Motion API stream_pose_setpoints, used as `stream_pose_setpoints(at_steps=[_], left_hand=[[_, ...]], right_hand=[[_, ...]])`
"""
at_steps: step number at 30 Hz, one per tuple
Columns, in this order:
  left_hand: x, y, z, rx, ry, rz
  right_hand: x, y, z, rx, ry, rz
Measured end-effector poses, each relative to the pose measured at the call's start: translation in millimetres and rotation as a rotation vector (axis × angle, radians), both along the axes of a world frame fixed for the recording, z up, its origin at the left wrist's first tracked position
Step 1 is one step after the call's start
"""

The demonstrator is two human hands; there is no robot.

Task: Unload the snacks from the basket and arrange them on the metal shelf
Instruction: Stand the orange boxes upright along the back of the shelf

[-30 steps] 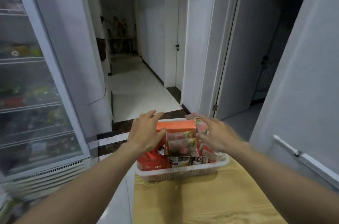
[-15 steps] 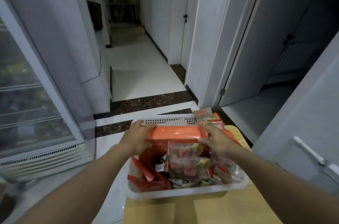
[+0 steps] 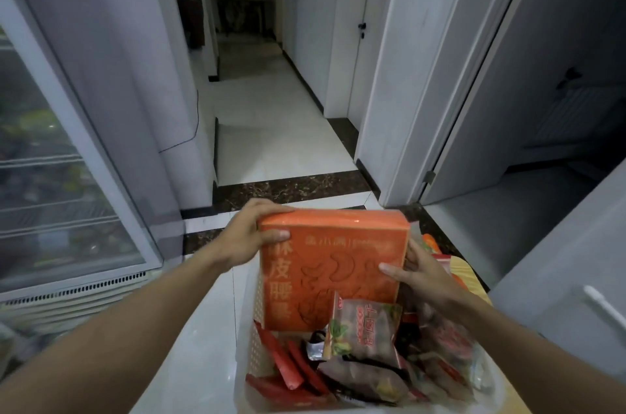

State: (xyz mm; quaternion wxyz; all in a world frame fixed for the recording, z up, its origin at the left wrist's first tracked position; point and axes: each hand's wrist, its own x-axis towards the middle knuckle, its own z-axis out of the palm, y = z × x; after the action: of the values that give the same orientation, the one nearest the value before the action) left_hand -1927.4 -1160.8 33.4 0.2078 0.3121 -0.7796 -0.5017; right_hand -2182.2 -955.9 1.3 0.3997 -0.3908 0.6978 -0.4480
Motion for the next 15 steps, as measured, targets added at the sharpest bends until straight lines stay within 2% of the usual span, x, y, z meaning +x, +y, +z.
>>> stream_pose_setpoints(at_steps=[5,9,12,15], left_hand=[[4.3,-7.1,58.9,0.031,0.143,0.034],[3.3,6.7,85.5,0.127,0.257,0.064],[6.7,23.0,82.1,0.130,0.200,-0.053],[8.6,45.9,74.7,0.072,0.149,-0.131]], right_hand=[[12.8,-12.0,31.0,-0.153,-0.032,-0.105],[14.1,-16.6,69.0,-0.278,-0.038,-0.191],[10.1,-9.7,92.3,-0.318,-0.013,-0.255],[8.8,2.3,110.8,-0.356,-0.074,-0.299]])
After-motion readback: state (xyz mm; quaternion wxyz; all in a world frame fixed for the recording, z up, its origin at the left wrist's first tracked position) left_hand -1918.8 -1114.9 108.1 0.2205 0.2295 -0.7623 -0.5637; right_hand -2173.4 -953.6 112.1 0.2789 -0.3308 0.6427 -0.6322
